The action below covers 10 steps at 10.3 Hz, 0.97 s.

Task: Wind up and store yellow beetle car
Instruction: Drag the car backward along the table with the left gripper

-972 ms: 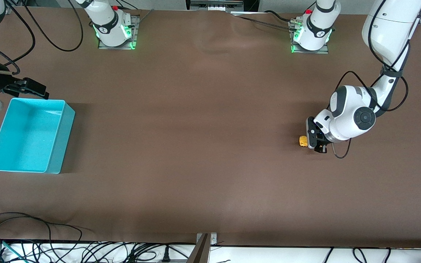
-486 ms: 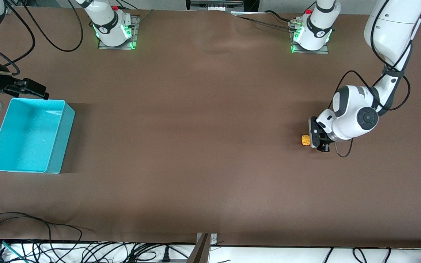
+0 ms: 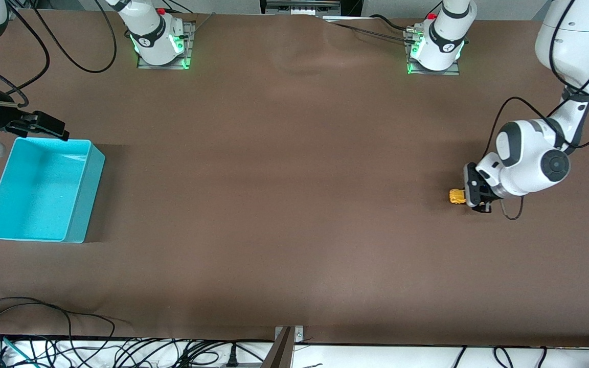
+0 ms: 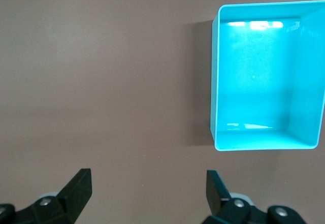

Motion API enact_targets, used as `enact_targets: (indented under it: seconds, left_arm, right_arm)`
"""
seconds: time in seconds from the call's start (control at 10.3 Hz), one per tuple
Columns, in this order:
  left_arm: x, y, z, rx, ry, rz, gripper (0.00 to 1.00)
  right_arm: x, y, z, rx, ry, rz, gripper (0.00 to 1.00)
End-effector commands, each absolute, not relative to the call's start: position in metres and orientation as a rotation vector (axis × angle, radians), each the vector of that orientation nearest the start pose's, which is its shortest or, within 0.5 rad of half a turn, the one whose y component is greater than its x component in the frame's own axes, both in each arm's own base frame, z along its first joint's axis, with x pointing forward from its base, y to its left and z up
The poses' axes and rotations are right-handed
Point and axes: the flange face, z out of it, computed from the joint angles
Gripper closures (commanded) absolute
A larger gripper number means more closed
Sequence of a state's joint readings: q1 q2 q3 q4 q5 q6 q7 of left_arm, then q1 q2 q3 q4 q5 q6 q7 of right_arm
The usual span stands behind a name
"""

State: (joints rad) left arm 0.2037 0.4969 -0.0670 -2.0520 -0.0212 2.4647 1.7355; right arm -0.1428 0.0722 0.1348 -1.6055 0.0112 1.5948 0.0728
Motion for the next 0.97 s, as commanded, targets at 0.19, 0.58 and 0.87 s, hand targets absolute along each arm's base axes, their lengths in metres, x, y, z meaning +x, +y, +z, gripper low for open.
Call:
enact_targets:
  seconds: [0.19, 0.58, 0.87]
  left_arm:
    - [0.557, 0.143, 0.148, -2.266, 2.371, 0.069, 1.0]
    - [0.557, 0.159, 0.15, -2.287, 2.335, 0.066, 1.0]
    - [0.559, 0.16, 0.154, -2.284, 2.331, 0.061, 0.96]
  right_arm:
    - [0.58, -0.008, 0.576, -3.117, 0.126, 0.1, 0.0]
    - [0.585, -0.009, 0.565, -3.113, 0.128, 0.119, 0.0]
    - [0.586, -0.008, 0.566, -3.112, 0.126, 0.112, 0.0]
